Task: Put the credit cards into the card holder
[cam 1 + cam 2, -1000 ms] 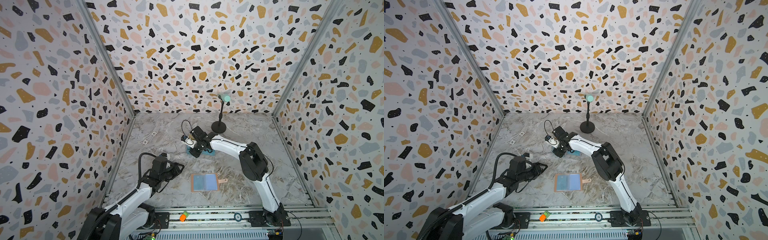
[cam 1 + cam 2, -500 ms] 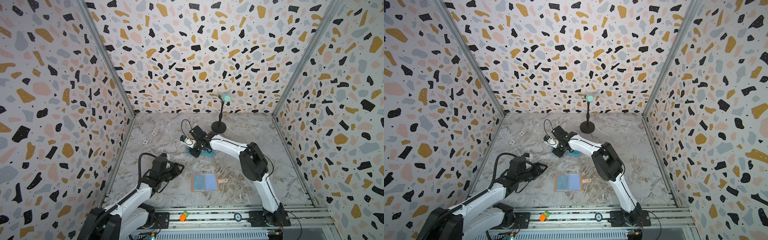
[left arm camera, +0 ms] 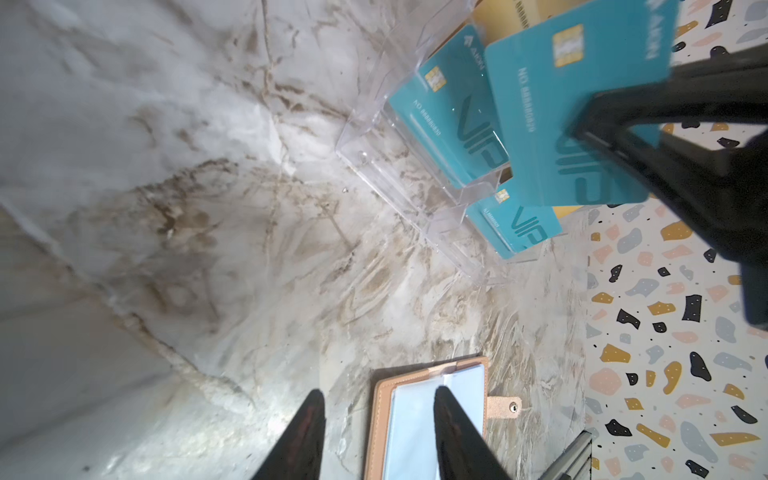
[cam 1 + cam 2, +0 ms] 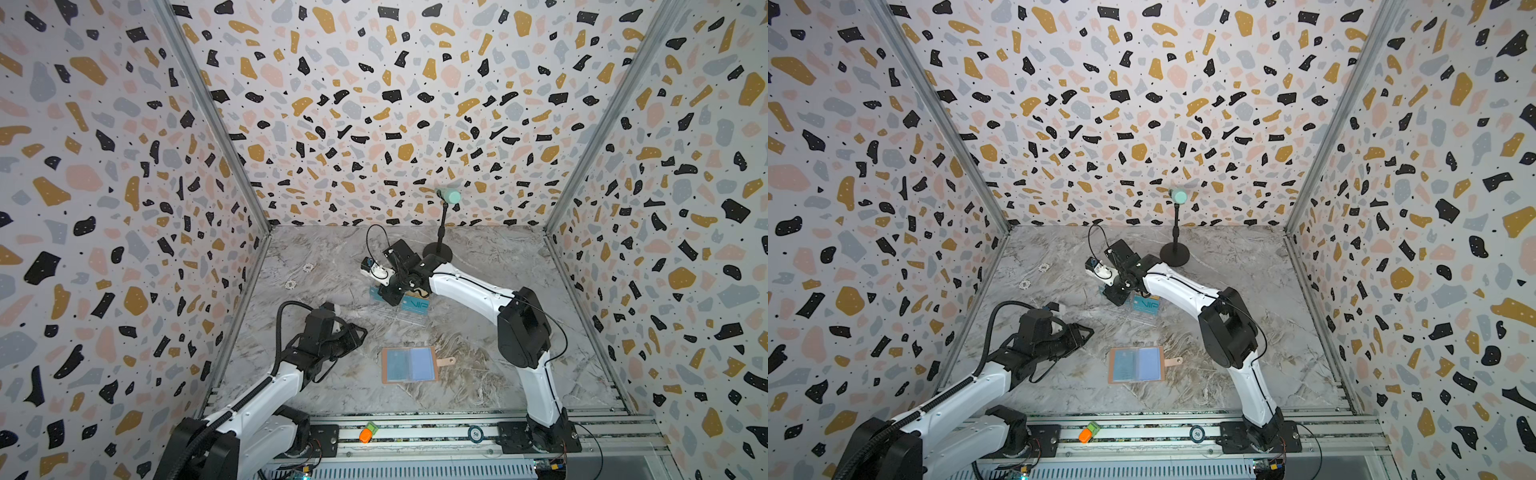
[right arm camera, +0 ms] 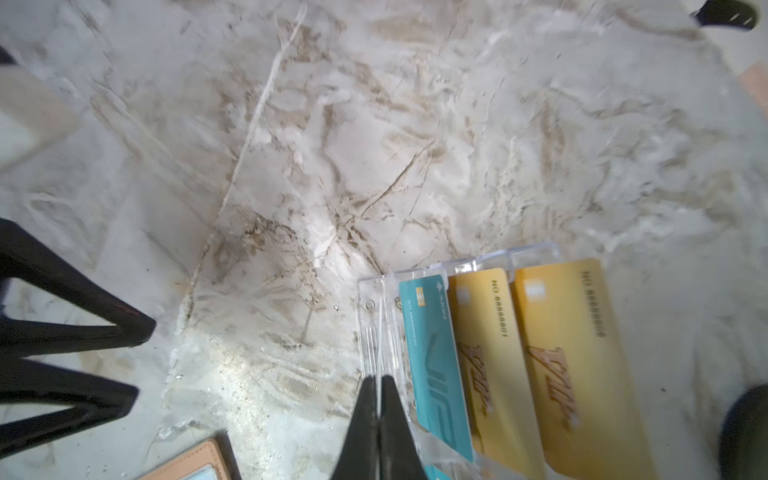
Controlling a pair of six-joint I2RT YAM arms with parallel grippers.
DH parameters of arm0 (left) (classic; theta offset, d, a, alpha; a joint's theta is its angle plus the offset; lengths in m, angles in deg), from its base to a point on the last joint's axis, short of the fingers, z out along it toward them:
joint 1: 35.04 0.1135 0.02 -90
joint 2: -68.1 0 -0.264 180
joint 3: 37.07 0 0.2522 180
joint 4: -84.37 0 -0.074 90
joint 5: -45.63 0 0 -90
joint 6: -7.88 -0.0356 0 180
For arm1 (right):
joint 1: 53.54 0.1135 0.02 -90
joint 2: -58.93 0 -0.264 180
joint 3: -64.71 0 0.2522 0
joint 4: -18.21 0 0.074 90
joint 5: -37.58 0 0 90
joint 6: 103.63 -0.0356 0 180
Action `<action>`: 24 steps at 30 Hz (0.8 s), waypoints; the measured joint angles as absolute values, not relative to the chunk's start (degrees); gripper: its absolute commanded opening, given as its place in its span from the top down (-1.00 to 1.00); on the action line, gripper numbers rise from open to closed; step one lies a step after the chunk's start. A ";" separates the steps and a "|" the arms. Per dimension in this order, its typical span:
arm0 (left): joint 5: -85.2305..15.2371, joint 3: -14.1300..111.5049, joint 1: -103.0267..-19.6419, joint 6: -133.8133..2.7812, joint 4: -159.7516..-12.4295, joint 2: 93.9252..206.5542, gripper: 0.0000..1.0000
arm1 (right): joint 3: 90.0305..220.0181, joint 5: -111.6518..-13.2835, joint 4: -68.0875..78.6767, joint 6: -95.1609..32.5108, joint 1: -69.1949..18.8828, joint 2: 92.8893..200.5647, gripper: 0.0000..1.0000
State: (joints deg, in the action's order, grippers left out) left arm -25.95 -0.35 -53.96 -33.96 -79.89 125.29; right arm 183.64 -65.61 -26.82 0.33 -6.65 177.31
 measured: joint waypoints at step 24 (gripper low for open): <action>-45.69 12.04 -65.83 -43.95 -63.76 127.08 0.25 | 131.66 -75.38 5.68 -37.48 -7.80 141.10 1.00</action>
State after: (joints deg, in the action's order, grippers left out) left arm -45.69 12.04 -65.83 -43.95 -63.76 127.08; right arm 131.66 -75.38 5.68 -37.48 -7.80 141.10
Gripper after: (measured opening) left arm 0.379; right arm 0.045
